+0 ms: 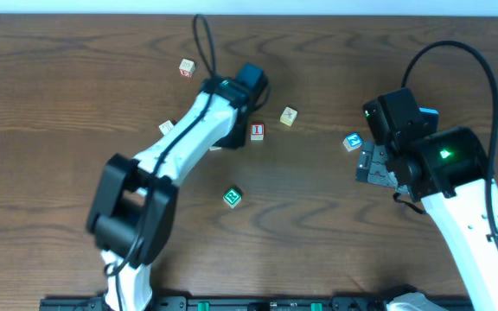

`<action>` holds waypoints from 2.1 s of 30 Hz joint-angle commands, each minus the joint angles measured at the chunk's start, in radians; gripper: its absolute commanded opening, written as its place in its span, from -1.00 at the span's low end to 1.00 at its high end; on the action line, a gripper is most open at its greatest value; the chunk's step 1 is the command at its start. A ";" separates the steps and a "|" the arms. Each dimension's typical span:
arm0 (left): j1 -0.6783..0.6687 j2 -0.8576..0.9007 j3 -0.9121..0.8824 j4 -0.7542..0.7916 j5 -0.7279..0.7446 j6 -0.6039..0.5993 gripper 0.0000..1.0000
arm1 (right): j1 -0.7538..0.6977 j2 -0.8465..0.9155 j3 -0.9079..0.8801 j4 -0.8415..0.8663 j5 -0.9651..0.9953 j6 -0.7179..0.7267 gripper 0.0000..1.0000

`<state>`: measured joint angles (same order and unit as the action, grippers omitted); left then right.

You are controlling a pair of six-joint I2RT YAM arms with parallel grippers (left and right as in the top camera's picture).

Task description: Spell out Ai2

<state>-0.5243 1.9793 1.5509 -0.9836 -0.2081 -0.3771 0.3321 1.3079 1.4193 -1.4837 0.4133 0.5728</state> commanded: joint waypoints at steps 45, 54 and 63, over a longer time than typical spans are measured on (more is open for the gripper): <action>0.048 0.012 -0.266 0.438 0.064 -0.207 -0.25 | -0.006 -0.001 0.003 -0.011 0.029 -0.006 0.98; 0.035 0.012 -0.266 0.554 0.112 -0.125 -0.36 | -0.006 -0.001 0.003 -0.012 0.034 -0.006 0.99; 0.009 0.012 -0.266 0.623 0.176 -0.002 -0.34 | -0.006 -0.001 0.003 -0.013 0.035 -0.006 0.98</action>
<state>-0.5079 1.9892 1.2877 -0.3641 -0.0513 -0.4423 0.3321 1.3079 1.4193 -1.4956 0.4236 0.5728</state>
